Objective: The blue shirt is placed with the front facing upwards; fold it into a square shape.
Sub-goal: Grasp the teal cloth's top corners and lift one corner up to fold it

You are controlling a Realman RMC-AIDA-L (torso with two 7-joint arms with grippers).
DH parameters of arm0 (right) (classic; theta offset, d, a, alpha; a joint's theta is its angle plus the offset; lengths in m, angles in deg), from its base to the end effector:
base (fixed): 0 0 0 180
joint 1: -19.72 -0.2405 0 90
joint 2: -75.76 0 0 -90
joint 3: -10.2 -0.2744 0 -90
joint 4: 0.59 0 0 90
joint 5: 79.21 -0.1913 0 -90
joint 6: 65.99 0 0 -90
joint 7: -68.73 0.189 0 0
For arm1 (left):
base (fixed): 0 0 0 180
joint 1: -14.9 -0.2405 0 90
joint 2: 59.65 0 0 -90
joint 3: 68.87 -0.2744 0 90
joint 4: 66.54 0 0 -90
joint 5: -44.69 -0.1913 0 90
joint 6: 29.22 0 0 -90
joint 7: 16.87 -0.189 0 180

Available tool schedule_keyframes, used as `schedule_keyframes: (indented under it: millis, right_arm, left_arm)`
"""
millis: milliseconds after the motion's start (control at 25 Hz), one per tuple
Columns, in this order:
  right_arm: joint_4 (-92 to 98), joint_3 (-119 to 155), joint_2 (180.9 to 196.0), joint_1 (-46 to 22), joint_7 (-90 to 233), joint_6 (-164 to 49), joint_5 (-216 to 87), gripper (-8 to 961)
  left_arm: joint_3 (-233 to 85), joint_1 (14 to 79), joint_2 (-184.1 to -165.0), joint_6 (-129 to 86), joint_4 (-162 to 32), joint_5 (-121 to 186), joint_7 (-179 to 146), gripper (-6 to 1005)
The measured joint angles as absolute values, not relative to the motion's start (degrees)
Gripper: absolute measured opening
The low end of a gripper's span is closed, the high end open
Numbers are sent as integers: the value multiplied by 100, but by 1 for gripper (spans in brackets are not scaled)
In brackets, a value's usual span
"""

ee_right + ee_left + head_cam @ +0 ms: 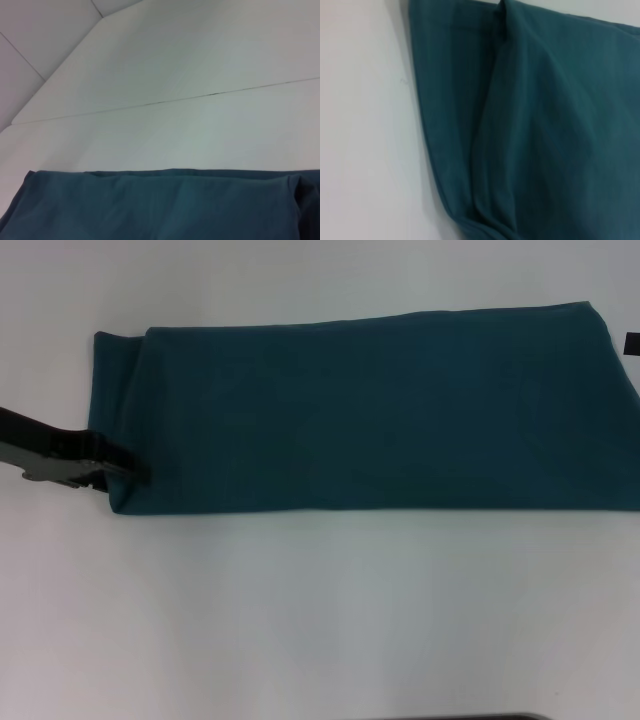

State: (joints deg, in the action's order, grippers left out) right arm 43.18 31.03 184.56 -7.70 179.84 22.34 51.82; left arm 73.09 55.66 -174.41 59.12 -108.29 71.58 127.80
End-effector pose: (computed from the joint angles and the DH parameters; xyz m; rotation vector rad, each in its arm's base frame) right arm 0.3511 0.3509 0.0719 -2.2067 1.3554 0.4998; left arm -0.3054 0.3564 -0.0269 -2.2378 -1.8729 0.1160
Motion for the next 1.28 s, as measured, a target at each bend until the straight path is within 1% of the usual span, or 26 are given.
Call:
schedule_keyframes:
  millis: [200, 760, 1040, 1280]
  right_arm:
    - [4318, 3103, 18456, -776, 17976, 2234, 5177, 885]
    - [4318, 3103, 18456, -777, 17984, 2234, 5123, 885]
    - [4318, 3103, 18456, -780, 17987, 2234, 5121, 884]
    - [4318, 3103, 18456, -787, 17989, 2234, 5121, 883]
  left_arm:
    - [7309, 5508, -17407, 5898, -10875, 7155, 12779, 593]
    - [7307, 5482, -17391, 5872, -10907, 7087, 12775, 586]
    - [7307, 5609, -17444, 5879, -10910, 7133, 12714, 573]
    - [7307, 5640, -17452, 5883, -10909, 7127, 12709, 561]
